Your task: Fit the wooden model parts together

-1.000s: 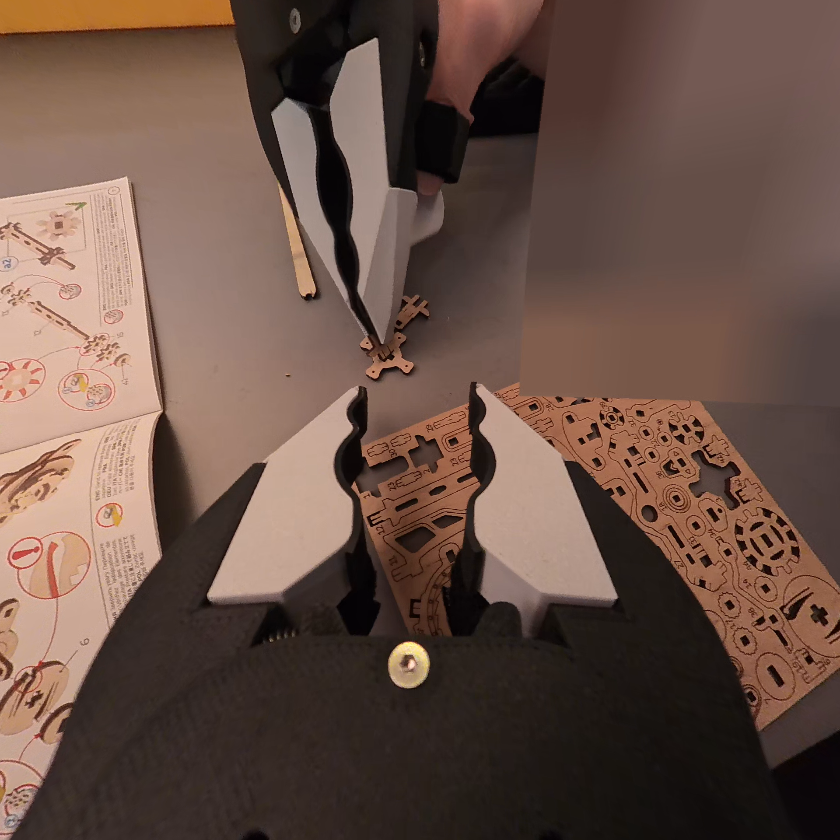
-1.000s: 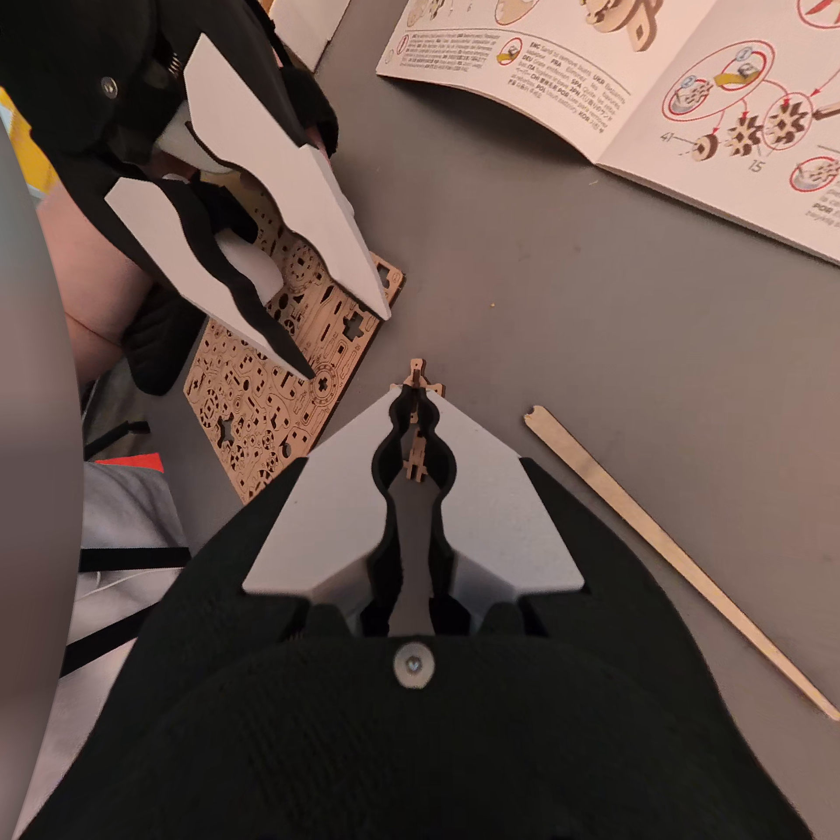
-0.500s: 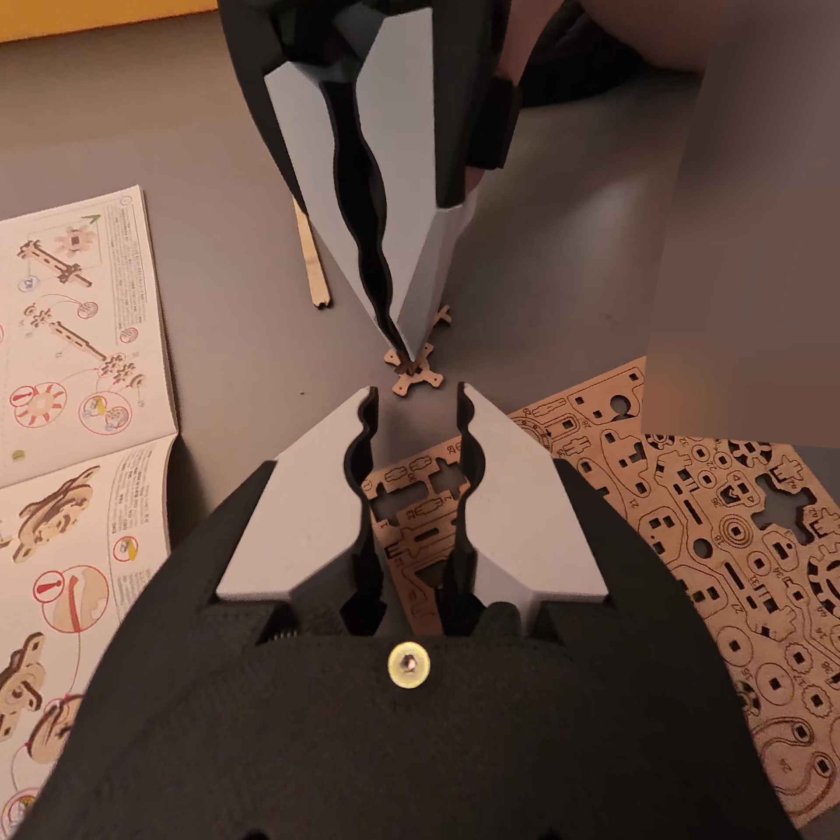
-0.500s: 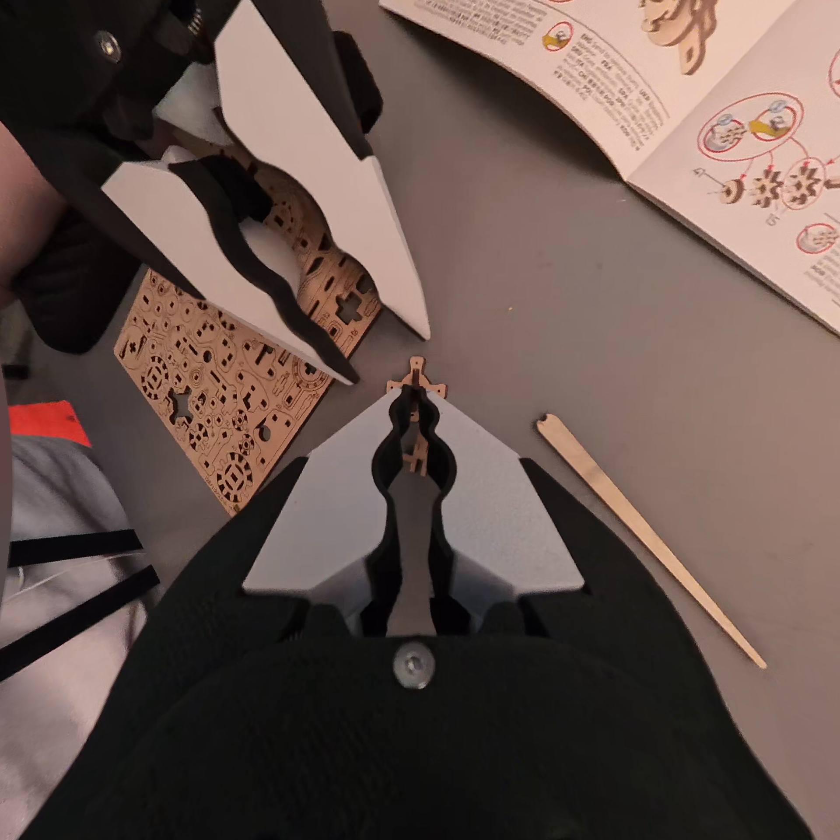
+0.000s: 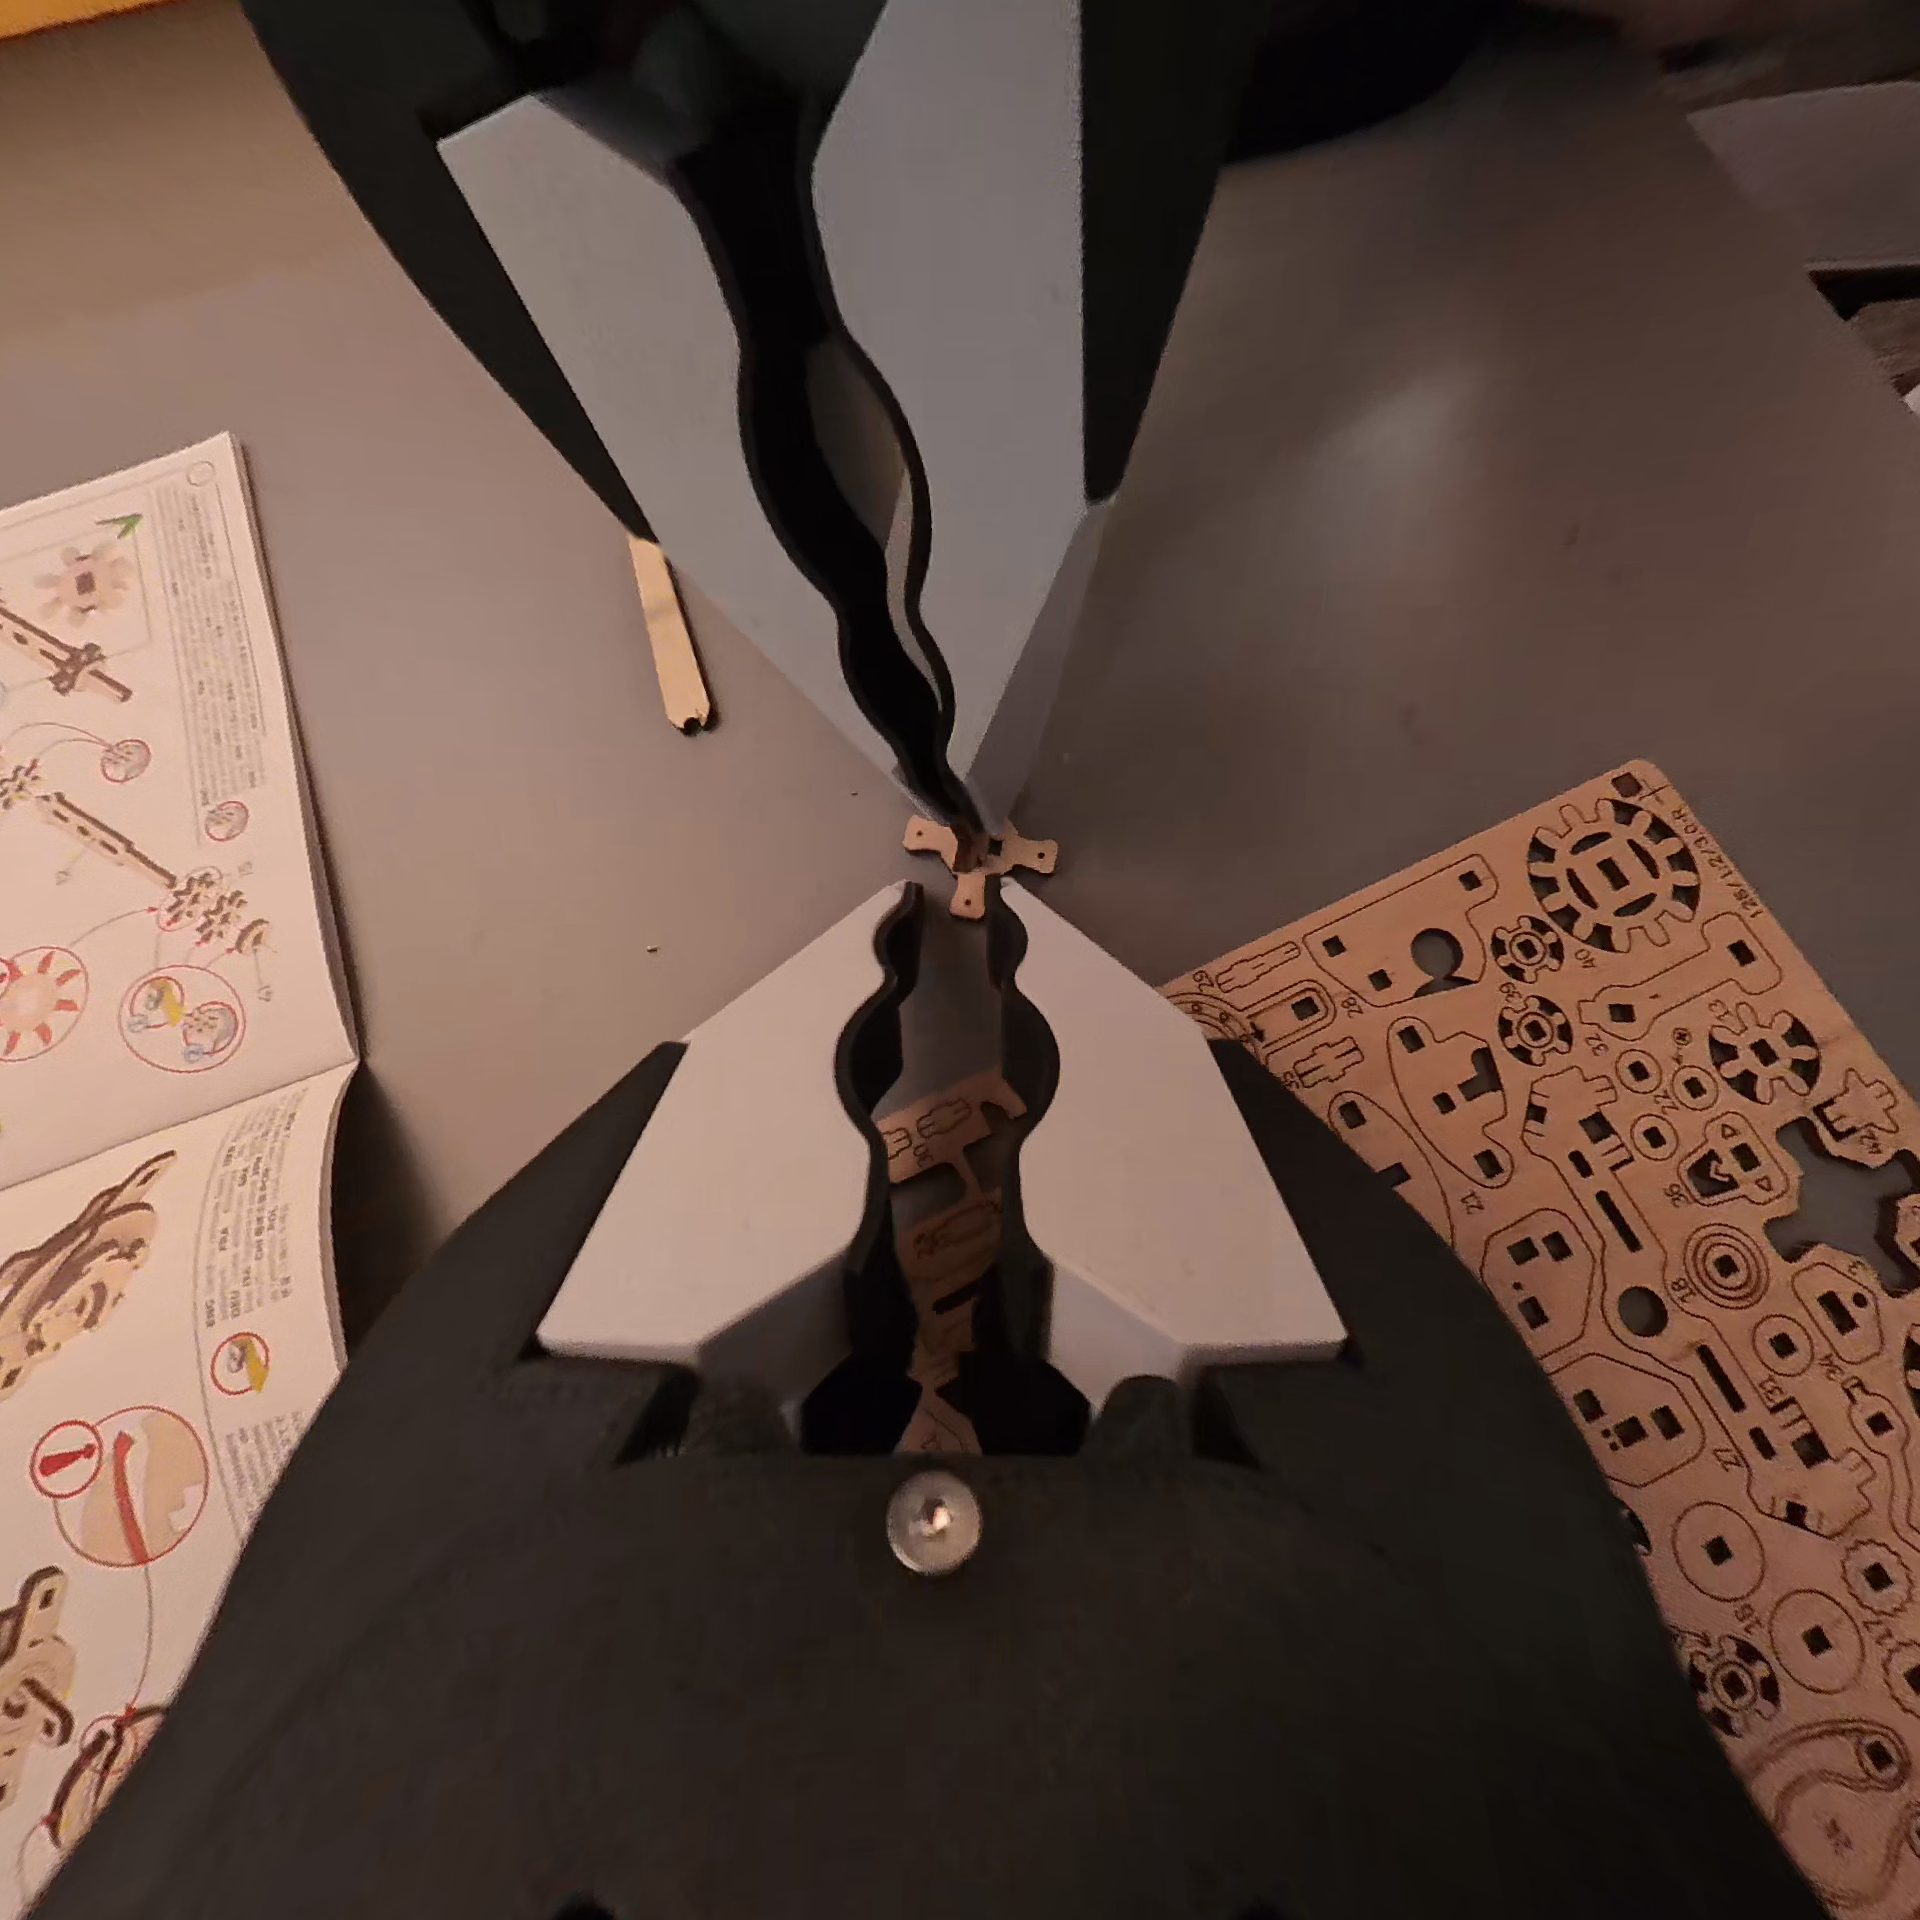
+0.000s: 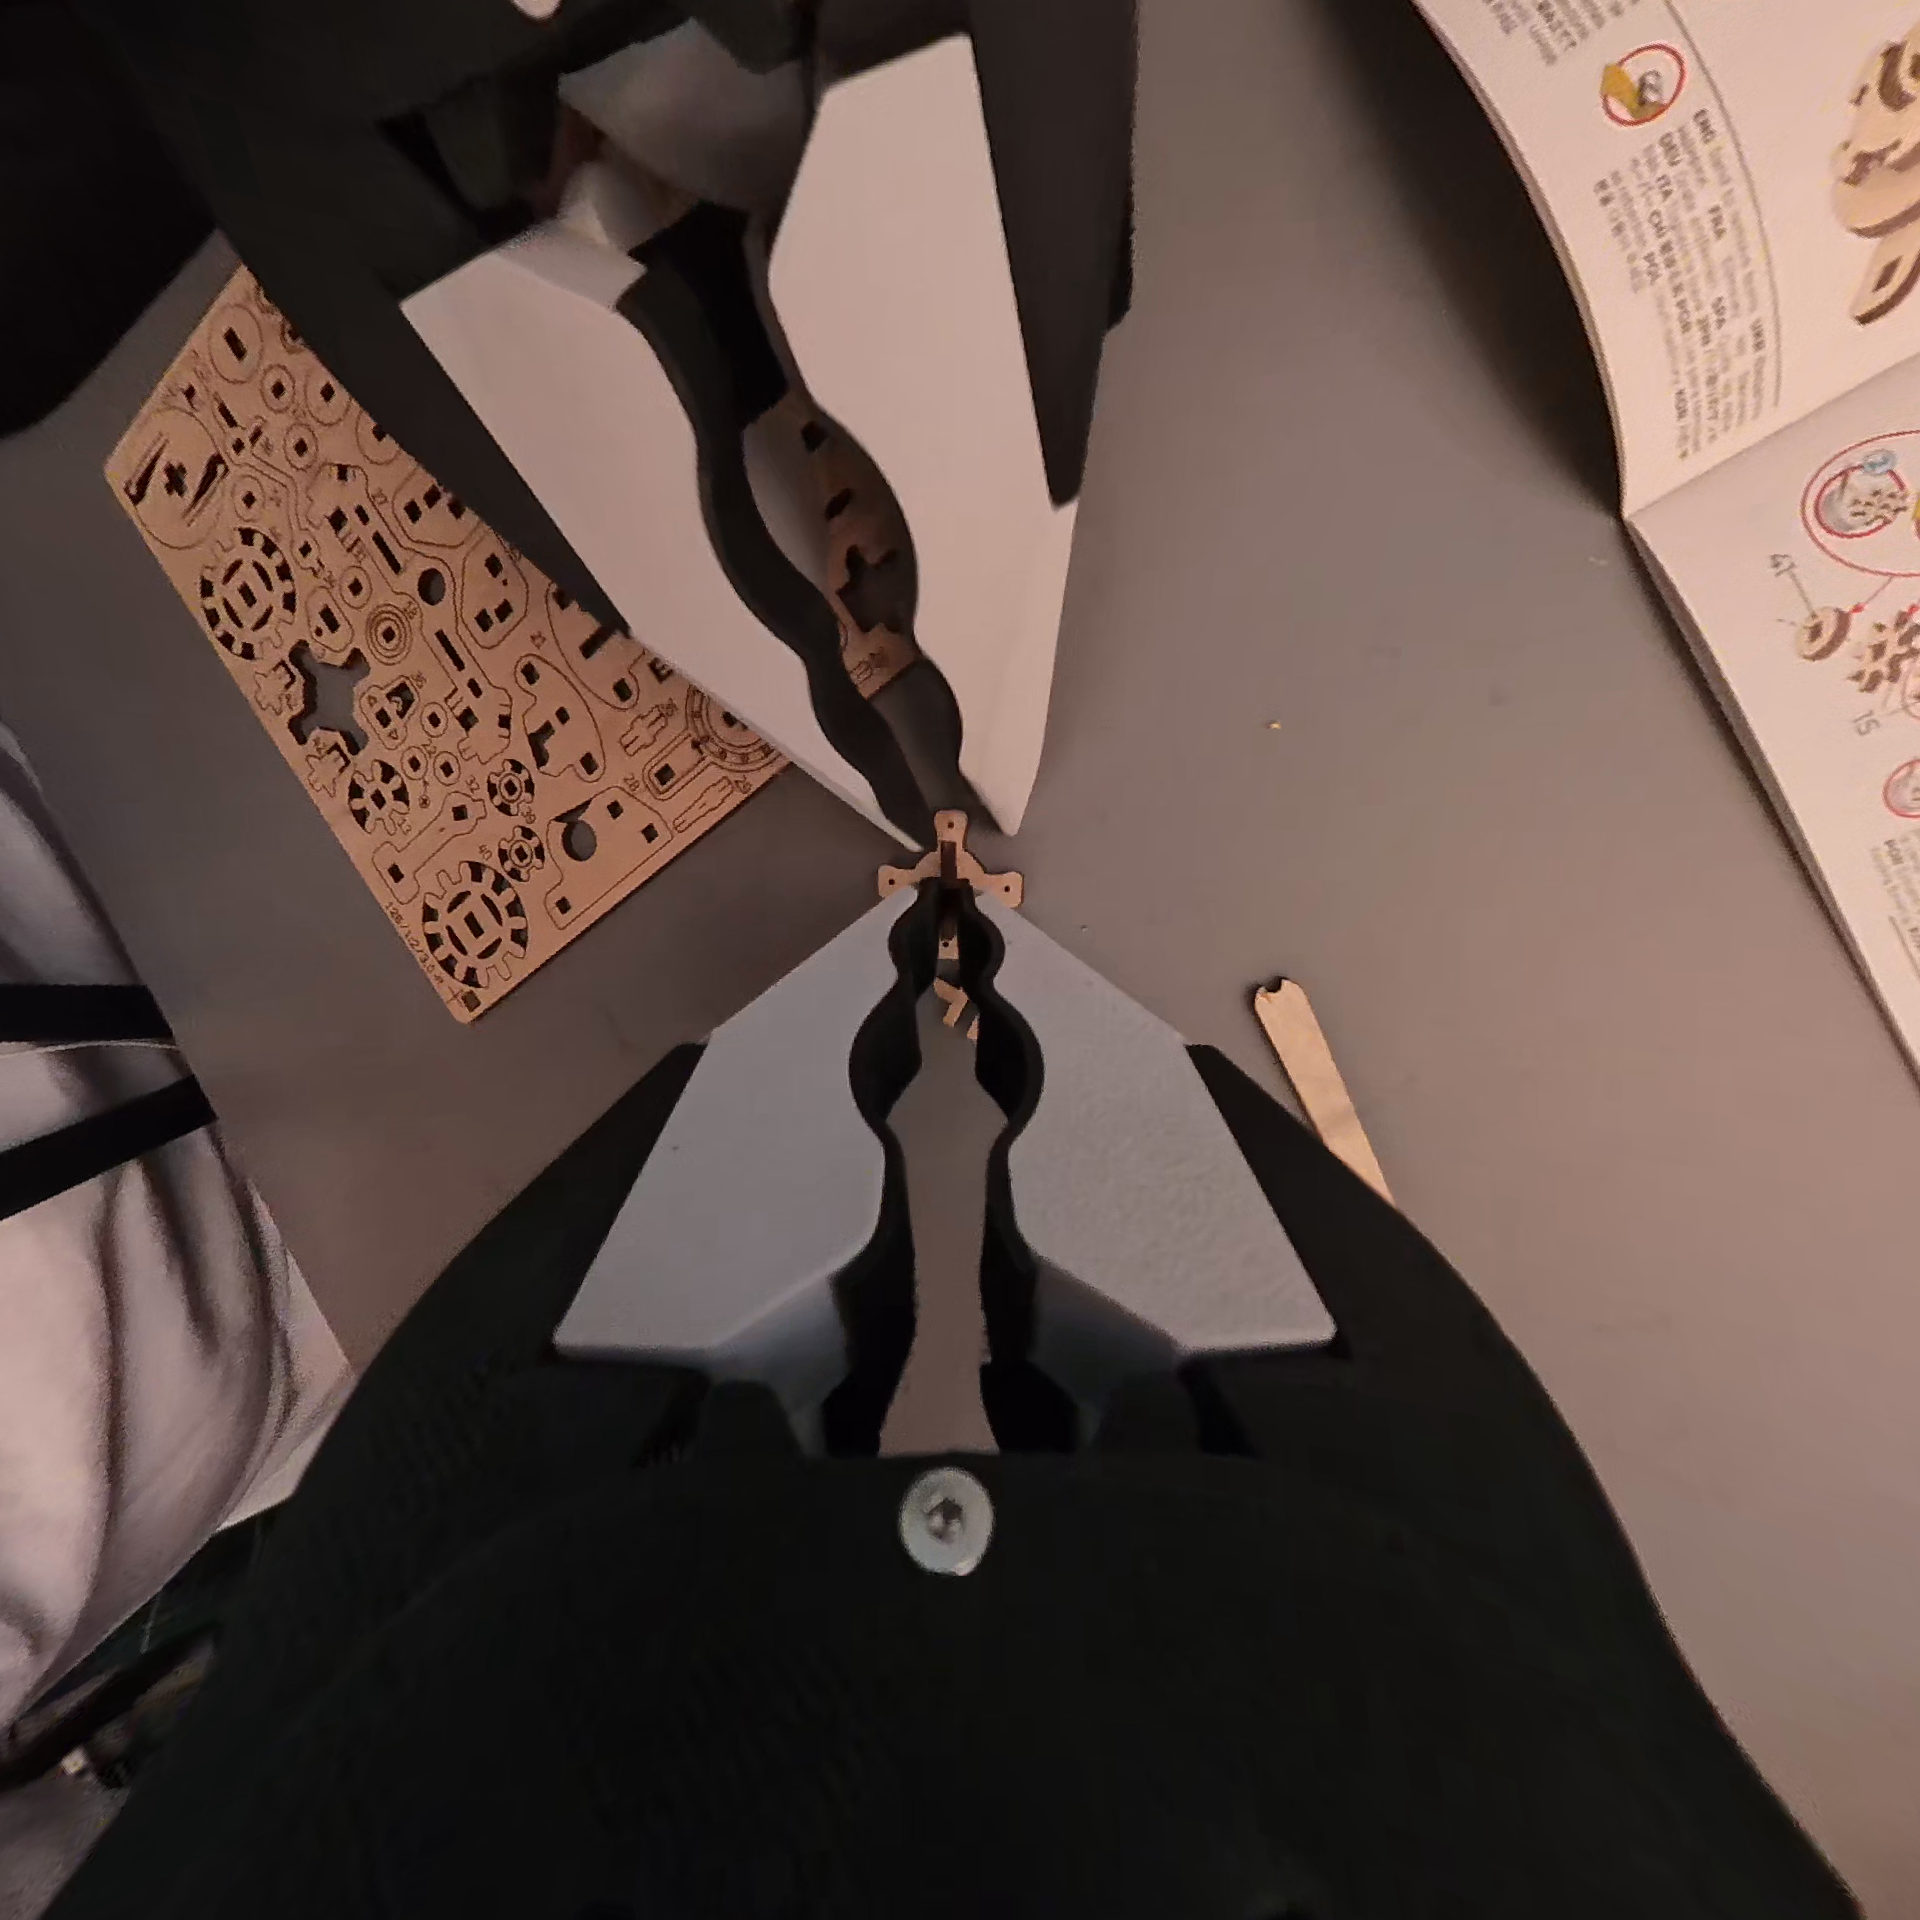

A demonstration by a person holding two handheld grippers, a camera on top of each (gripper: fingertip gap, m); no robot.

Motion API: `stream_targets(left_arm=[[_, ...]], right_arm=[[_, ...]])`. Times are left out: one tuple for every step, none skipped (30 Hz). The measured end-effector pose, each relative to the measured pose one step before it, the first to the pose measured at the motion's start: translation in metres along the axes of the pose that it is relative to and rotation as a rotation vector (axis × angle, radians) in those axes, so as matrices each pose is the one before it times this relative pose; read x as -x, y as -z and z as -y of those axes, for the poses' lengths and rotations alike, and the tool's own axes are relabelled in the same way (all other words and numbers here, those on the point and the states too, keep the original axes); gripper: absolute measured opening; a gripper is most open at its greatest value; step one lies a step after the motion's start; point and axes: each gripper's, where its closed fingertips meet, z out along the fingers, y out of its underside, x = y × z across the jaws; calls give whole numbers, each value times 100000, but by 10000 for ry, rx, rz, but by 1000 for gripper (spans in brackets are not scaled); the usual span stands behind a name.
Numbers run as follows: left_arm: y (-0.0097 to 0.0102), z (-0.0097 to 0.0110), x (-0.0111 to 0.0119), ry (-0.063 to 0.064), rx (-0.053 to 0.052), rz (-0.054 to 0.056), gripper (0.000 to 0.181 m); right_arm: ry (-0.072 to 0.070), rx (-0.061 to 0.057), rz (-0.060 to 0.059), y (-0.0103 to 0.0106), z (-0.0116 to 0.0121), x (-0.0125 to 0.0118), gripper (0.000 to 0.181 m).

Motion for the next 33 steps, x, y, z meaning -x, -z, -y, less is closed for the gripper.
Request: stream_targets(left_arm=[[-39, 29, -60, -64, -20, 0, 9], [-40, 22, -61, -99, -23, 14, 6], [-34, 31, -68, -108, -21, 24, 5], [-30, 22, -42, -85, -13, 28, 5], [-32, 29, -24, -49, -7, 21, 5], [-13, 11, -20, -1, -14, 1, 5], [-1, 1, -11, 39, -24, -15, 5], [3, -2, -4, 45, -27, -22, 5], [0, 1, -4, 37, -25, -21, 5], [5, 6, -2, 22, -18, -14, 5], [-9, 2, -3, 5, -11, -3, 5], [2, 3, 4, -20, -22, 12, 5], [7, 16, -17, -31, -43, 13, 4], [18, 11, -21, -2, -33, -1, 4], [2, 2, 5, 36, -9, -13, 4], [-8, -9, 4, 65, -3, -30, 5], [5, -1, -5, 77, -12, -49, 5], [-4, 4, -4, 60, -23, -51, 5], [5, 10, -15, 36, -22, -36, 5], [-2, 12, -11, 6, -13, -19, 5], [4, 3, -16, -13, -8, -7, 4], [4, 2, -10, -16, -7, -4, 4], [-4, 8, -16, -9, -5, -6, 4], [-1, 5, 2, 23, -7, -17, 4], [13, 9, -9, 44, -28, -37, 4], [7, 15, -6, 46, -46, -51, 4], [11, 2, -10, 49, -15, -61, 4], [-5, -9, -26, 29, 1, -50, 4], [-6, 11, -18, -9, -8, -18, 4], [-1, 6, -9, -17, -6, 0, 4], [6, -4, 4, 1, -1, -1, 4], [-6, 2, -5, 13, 4, -8, 4], [5, -7, 7, 12, 3, -9, 4]], right_arm=[[113, 95, -60, 4, 1, -1, 1], [180, 108, -134, 31, -20, -71, 1], [103, 122, -106, 17, -42, -37, 1], [77, 157, -71, 17, -68, 18, 2], [104, 135, -80, 2, -43, 13, 2], [119, 138, -85, -5, -22, 14, 2], [129, 118, -92, -4, 5, 4, 2], [87, 115, -69, -1, -21, 11, 2], [68, 120, -51, -6, -7, 10, 2], [47, 123, -42, -15, -14, -2, 2], [55, 124, -46, -4, -13, 1, 2], [52, 91, -66, 10, 22, -19, 1], [35, 57, -36, 22, 13, -4, 1], [15, 46, 6, 29, -18, -6, 1], [-11, 9, 22, 2, 0, -32, 1], [-52, -11, 61, -35, 21, 13, 1], [-107, 15, 64, -35, -36, 12, 2], [-50, -5, 41, 19, 9, 15, 2], [71, -18, 4, 7, -4, 17, 2], [56, 11, 15, -8, -23, 29, 2], [25, 1, 7, -5, 9, 9, 2], [42, 14, 12, 7, -15, -4, 2], [122, 0, -23, 74, 14, -13, 2], [216, -46, 5, 96, 41, 102, 2], [175, 54, 36, 38, -148, 151, 2], [46, 86, -60, -36, -174, -63, 2], [-19, 2, 4, -61, 14, -26, 2], [-12, -37, 1, -24, 104, -40, 2], [30, -95, -45, -15, 172, -79, 2], [9, 13, 53, -44, -12, 57, 2], [4, -13, -1, -17, 17, -20, 2], [-16, -5, 15, -6, -4, 1, 2], [-6, -1, 9, -6, -5, -6, 2]])
